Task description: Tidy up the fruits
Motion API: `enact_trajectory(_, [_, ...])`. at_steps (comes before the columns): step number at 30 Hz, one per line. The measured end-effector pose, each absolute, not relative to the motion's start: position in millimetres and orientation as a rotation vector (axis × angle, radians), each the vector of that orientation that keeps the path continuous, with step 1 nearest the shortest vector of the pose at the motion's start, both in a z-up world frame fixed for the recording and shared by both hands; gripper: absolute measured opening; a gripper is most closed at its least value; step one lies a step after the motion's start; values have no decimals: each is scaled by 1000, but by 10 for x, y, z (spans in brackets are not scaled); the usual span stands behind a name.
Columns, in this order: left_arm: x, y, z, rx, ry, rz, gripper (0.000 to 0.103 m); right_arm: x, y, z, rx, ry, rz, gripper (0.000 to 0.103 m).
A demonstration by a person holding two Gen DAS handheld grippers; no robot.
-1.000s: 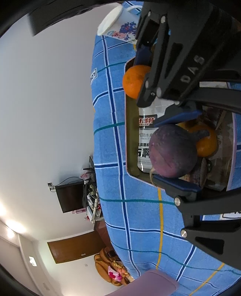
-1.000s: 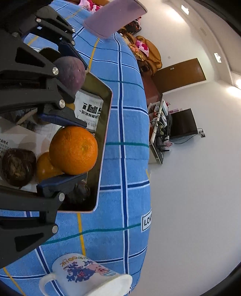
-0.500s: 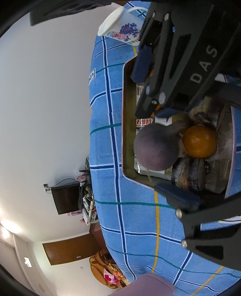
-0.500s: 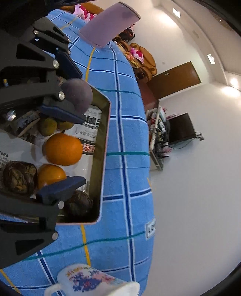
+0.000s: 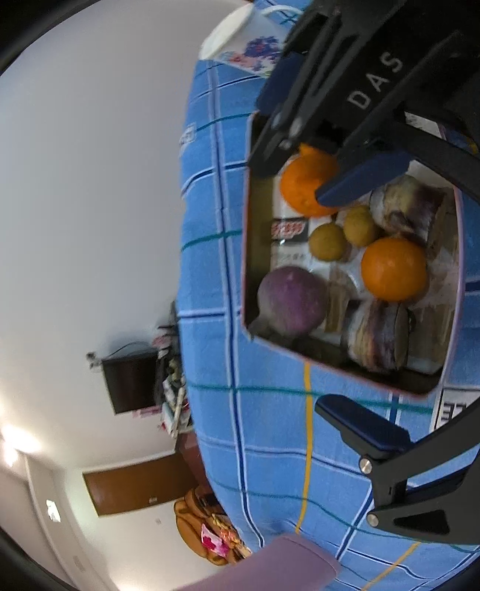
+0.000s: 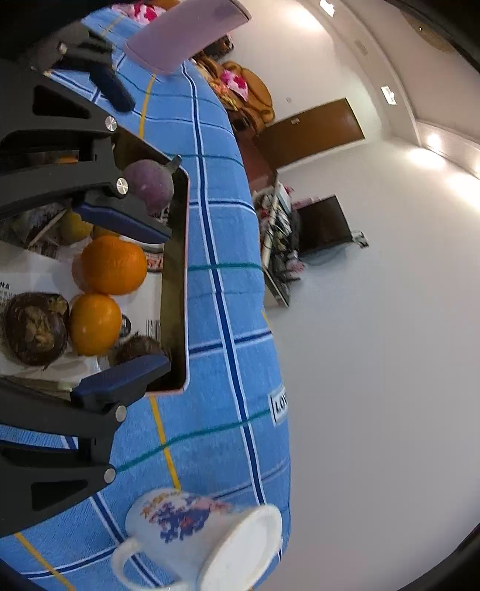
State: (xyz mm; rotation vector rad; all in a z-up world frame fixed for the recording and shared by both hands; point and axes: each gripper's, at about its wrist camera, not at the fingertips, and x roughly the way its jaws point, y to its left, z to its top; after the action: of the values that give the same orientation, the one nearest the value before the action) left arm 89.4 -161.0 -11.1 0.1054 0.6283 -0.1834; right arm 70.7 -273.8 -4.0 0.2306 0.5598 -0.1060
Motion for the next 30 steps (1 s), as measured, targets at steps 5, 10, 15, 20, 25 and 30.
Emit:
enact_trajectory(5, [789,-1516,-28,132,519,-120,103,474,-2777,65,230,419,-172,67])
enact_trajectory(10, [701,-1438,16,136,462,-103,103,301,-2795,137,232,304,-207,76])
enact_trajectory(15, [638,-1362,33,119,440,-108,103,166,-2699,207,173,244,-229,77])
enact_trajectory(20, [527,-1271,27,103,431,-128,103,3,-2590,248,104,206,-230,76])
enact_trajectory(25, [427,-1202,30,99,423,-142,103,-183,-2576,288,85,170,-234,76])
enact_trajectory(30, [304,-1126,42,98,408,-149,103,-290,-2537,306,67,161,-242,76])
